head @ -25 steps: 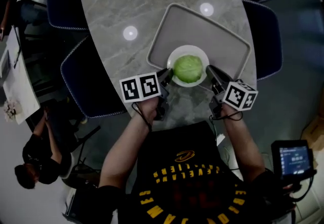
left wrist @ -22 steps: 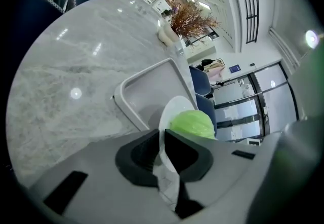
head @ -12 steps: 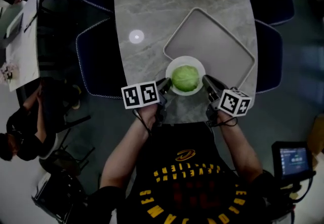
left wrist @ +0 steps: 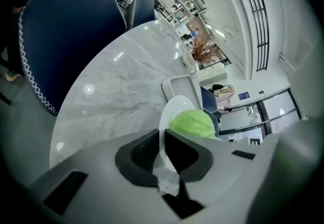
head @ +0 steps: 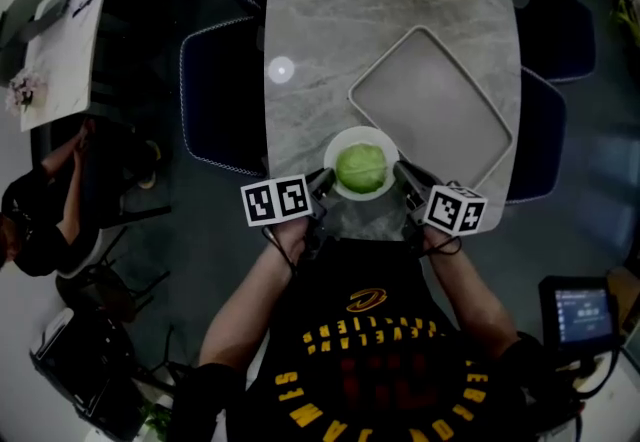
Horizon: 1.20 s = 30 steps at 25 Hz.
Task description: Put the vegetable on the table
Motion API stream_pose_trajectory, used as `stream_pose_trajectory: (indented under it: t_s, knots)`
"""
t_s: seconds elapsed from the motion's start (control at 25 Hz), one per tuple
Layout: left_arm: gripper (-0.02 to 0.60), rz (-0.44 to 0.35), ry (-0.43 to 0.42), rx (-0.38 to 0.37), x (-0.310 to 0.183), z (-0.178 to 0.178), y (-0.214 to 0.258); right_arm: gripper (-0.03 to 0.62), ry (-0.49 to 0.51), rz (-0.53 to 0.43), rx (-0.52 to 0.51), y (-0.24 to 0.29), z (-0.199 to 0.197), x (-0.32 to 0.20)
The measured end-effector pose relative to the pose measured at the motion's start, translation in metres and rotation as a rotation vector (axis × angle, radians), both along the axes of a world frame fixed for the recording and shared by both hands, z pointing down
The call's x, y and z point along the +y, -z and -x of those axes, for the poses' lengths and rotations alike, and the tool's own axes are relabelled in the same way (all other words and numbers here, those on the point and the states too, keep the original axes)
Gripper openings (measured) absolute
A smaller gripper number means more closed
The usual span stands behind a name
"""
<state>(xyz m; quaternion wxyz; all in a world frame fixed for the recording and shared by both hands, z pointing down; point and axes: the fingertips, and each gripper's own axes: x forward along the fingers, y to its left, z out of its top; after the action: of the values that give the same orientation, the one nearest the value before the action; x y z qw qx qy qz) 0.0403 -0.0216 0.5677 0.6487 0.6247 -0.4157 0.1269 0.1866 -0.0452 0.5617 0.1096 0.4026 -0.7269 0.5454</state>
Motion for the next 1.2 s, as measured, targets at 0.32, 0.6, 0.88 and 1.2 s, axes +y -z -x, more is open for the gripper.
stream_pose_trajectory:
  t_s: [0.32,0.6,0.88,1.2]
  knots:
    - [0.035,0.014,0.035,-0.002,0.016,0.038,-0.009,0.035,0.054,0.013,0.004,-0.013,0.038,0.009]
    - [0.035,0.028,0.035,-0.003,0.027,0.061,-0.016,0.035,0.075,0.029,0.022,-0.022,0.061,0.021]
    - [0.035,0.036,0.005,0.002,0.031,0.071,-0.028,0.035,0.069,0.027,0.046,-0.033,0.072,0.026]
    - [0.035,0.054,-0.017,0.007,0.033,0.079,-0.046,0.035,0.054,0.052,0.068,-0.052,0.080,0.034]
